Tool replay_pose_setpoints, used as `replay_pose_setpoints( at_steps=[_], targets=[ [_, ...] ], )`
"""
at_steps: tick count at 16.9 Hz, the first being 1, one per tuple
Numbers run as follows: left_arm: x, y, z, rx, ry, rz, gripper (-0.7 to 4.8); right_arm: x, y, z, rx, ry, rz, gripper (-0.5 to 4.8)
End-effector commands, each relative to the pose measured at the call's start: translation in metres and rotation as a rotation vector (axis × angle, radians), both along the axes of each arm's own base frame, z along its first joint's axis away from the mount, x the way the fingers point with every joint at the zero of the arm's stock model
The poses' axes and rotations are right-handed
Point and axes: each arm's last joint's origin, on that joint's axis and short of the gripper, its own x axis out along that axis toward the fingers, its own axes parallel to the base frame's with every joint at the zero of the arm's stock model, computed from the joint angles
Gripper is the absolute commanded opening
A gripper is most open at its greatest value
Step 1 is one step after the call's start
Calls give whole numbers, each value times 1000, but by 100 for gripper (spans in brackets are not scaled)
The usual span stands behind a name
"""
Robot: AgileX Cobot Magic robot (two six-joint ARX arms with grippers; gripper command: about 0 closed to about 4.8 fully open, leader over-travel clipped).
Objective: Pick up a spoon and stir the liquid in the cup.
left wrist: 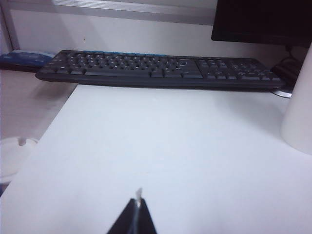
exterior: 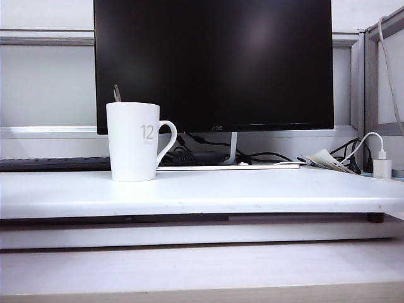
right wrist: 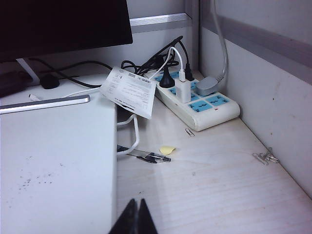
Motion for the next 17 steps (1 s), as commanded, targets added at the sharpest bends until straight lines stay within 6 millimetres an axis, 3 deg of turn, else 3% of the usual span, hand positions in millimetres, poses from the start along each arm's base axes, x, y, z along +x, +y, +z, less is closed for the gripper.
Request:
replay_pose_setpoints(
  at_steps=[1, 5, 6, 7, 8, 9, 10, 11, 14, 17],
  targets=[
    [0, 0, 1, 4, -12, -4, -5, 0, 0, 0, -2, -7, 7, -1],
    [0, 0, 1, 4, -12, -4, -5, 0, 0, 0, -2, -12, 7, -1],
    [0, 0, 3, -3, -25, -3, 10, -1, 1, 10, 2, -77, 24, 1],
    [0, 0, 8, -19, -56, -3, 123, -4, 1, 26, 4, -142, 38, 48],
    [-1, 0, 14, -40, -84, -3, 271, -8, 1, 40, 4, -183, 44, 144],
    [-4, -1, 28, -88, -134, -12, 479, -17, 0, 65, 2, -240, 42, 350],
    [-7, -1, 40, -118, -175, -14, 479, -24, 0, 82, 3, -273, 38, 437],
    [-12, -2, 55, -118, -213, -36, 479, -35, -1, 106, -32, -326, 34, 454],
    [-27, -7, 94, -100, -313, -183, 479, -46, 1, 159, -98, -449, 113, 453],
    [-25, -10, 115, -82, -312, -307, 479, -21, 7, 205, -127, -464, 260, 453]
  ],
)
